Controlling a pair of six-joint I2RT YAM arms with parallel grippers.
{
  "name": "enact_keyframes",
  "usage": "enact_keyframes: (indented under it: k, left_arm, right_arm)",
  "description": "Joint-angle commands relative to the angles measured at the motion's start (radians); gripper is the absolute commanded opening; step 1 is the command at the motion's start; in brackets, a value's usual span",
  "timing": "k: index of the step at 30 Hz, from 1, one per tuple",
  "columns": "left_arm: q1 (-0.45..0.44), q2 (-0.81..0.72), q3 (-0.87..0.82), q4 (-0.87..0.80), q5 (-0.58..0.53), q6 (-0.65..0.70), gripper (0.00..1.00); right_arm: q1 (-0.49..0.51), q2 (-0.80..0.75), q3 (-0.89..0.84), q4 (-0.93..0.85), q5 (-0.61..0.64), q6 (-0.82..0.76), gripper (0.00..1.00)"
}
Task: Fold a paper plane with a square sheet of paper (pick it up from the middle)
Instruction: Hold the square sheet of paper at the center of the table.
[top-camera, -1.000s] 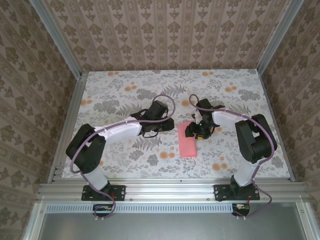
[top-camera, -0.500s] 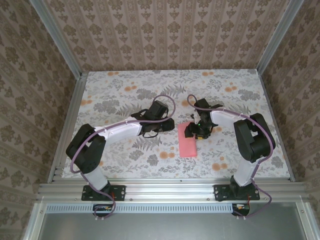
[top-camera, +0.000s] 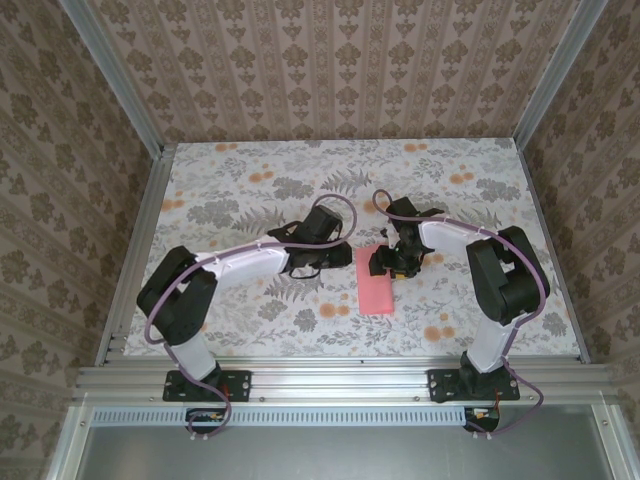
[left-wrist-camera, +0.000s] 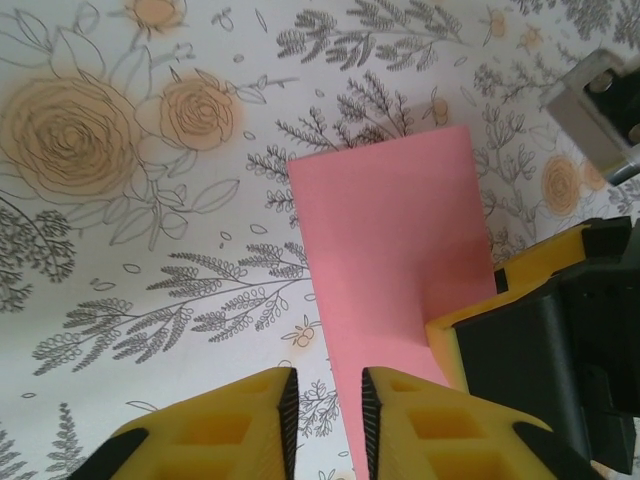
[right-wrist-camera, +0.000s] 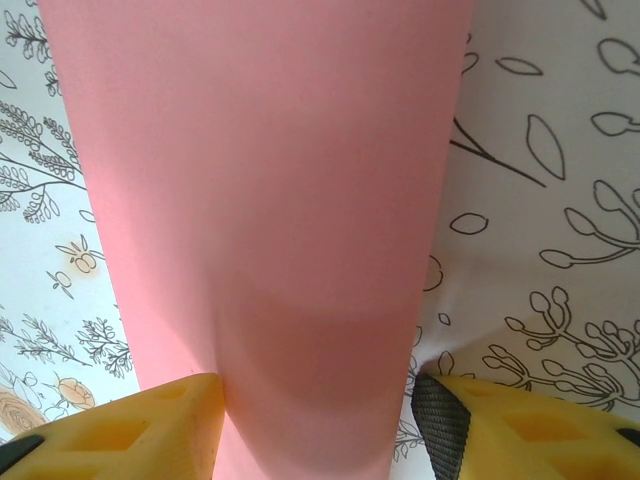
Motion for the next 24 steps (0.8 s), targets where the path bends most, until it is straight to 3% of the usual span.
enact_keyframes:
  k: [1,5,24]
  left_arm:
    - [-0.023,0.043,0.04,-0.016,0.036,-0.02,0.18]
    - [-0.039,0.088,0.066,-0.015,0.061,-0.052,0.08]
    - [-0.065,0.205,0.116,0.001,0.114,-0.098,0.06]
  right_arm:
    - [0.005,0.062,-0.032,-0.02,0.086,0.012,0.59]
    - [0.005,0.062,-0.04,-0.013,0.084,0.018,0.59]
    - [0.006,0.064,-0.053,0.001,0.079,0.032,0.59]
